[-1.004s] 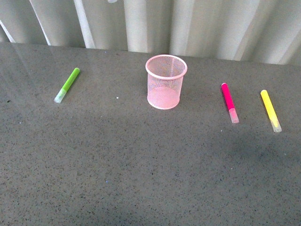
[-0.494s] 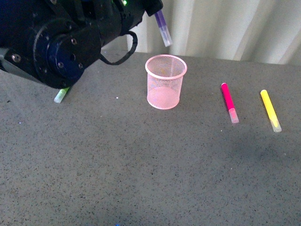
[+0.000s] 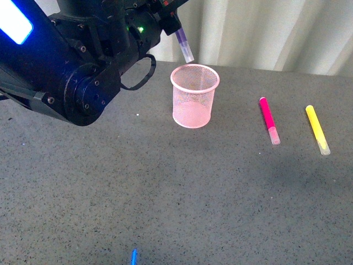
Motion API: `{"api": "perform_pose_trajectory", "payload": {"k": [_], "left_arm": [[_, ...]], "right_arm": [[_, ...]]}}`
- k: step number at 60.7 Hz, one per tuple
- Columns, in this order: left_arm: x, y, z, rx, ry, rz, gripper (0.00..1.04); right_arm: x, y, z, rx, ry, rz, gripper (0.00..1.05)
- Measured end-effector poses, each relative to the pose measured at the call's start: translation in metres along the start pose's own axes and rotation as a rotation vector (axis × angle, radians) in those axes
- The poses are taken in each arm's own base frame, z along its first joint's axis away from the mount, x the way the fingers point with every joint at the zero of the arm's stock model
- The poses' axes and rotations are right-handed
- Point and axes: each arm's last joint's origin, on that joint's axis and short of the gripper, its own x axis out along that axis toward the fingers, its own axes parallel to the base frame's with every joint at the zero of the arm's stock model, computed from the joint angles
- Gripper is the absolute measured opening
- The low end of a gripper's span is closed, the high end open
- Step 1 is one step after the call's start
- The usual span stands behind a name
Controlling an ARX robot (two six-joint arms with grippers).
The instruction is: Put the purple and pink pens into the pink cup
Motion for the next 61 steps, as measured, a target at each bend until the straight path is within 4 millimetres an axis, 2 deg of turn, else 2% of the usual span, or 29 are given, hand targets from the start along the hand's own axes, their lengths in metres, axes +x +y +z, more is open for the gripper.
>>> {"api": "perform_pose_trajectory", "payload": {"k": [32,48,49,54,61], "left_arm": [[-0.007,0.010,-0.012,-0.004,0.027,0.000,0.14],[-0.008,0.009,-0.016,0.002,0.053,0.009,0.58],[-0.008,0.010,-0.017,0.004,0.057,0.011,0.64],[-0.008,0.010,-0.018,0.008,0.068,0.018,0.78],[-0.008,0.013,-0.012,0.020,0.102,0.052,1.00]], "right_arm": [[0.000,0.000,0.000,0.000,0.000,0.000,0.98],[0.000,0.000,0.000,0.000,0.000,0.000,0.98],[0.000,0.000,0.000,0.000,0.000,0.000,0.98],[0.000,0.000,0.000,0.000,0.000,0.000,0.98],[0.000,0.000,0.000,0.000,0.000,0.000,0.98]]}}
